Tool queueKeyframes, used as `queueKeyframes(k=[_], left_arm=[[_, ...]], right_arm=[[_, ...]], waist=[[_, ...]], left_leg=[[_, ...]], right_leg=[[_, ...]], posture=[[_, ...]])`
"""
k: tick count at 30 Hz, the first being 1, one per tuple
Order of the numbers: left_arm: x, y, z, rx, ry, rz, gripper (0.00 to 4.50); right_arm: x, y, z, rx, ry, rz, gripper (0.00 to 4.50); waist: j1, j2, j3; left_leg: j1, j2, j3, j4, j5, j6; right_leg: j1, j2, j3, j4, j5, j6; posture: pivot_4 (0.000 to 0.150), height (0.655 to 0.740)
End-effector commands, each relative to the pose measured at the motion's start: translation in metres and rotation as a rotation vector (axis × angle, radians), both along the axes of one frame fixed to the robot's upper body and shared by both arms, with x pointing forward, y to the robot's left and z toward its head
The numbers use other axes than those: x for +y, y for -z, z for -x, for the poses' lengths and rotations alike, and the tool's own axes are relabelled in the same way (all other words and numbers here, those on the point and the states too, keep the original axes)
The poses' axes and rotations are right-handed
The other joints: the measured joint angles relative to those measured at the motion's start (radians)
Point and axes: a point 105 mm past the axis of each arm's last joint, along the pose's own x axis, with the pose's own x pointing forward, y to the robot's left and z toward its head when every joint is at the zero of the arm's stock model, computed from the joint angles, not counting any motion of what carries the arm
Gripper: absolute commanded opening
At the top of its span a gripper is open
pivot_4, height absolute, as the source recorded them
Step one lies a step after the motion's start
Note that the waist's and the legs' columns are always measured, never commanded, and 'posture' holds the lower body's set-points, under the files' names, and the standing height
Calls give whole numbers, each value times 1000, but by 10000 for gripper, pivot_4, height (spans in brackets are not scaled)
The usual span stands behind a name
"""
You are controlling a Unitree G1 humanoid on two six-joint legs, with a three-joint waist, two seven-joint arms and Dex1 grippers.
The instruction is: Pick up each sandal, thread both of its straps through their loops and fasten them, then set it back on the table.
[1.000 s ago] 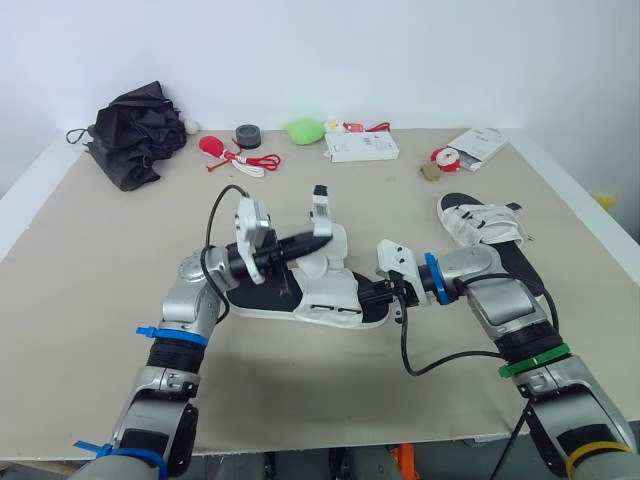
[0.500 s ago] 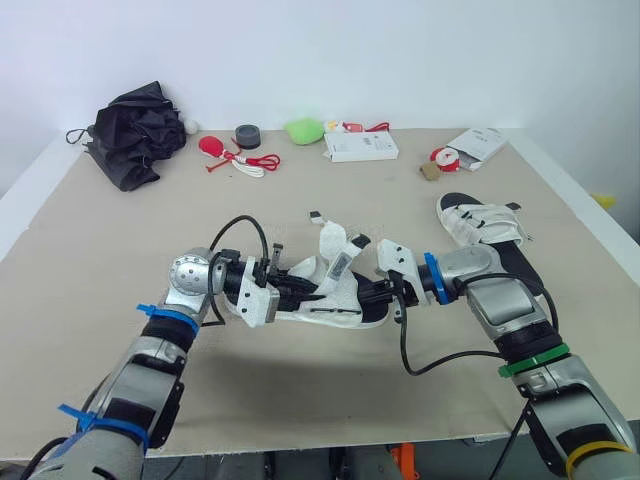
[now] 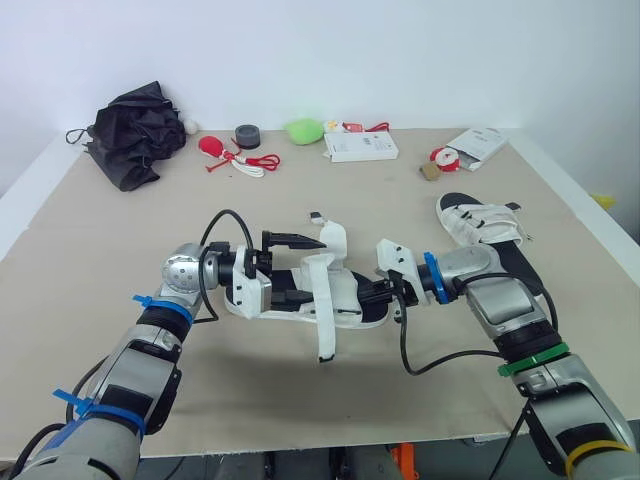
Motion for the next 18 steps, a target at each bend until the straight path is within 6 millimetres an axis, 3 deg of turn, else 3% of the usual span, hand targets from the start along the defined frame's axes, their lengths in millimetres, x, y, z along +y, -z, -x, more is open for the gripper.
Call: queueKeyframes(k=[1,5,9,12,15,18], left_arm=[[12,-8,4,316,85,20,44807],[22,-23,8,508,88,47,44807],[32,-39,28,935,160,59,44807],[36,-25,60,1102,206,-91,44807],[43,22,79,1054,111,-330,44807],[42,55,73,1107,-22,-328,44807]], right_arm=[[-14,33,4,94,50,101,0],[-14,33,5,94,51,100,0],[-13,33,6,98,48,97,0],[-14,34,7,99,47,100,0],[-12,33,8,104,43,96,0],[-10,32,11,111,40,88,0]], waist=[[-2,0,0],[-1,0,0],[-4,0,1],[-5,2,0],[-3,2,0],[0,2,0]], left_leg=[[0,0,0,0,0,0],[0,1,-1,0,0,0],[0,1,-2,0,0,0],[1,1,-2,-1,-1,-2],[2,1,-3,-1,-2,-3],[3,1,-3,-2,-2,-4]], right_leg=[[0,1,0,0,0,0],[0,6,0,1,-2,0],[0,5,1,2,-3,1],[0,5,2,1,-5,2],[-1,4,3,1,-7,1],[-1,2,3,1,-7,0]], posture=[[1500,7400],[1500,7400],[1500,7400],[1500,7400],[1500,7400],[1500,7400]])
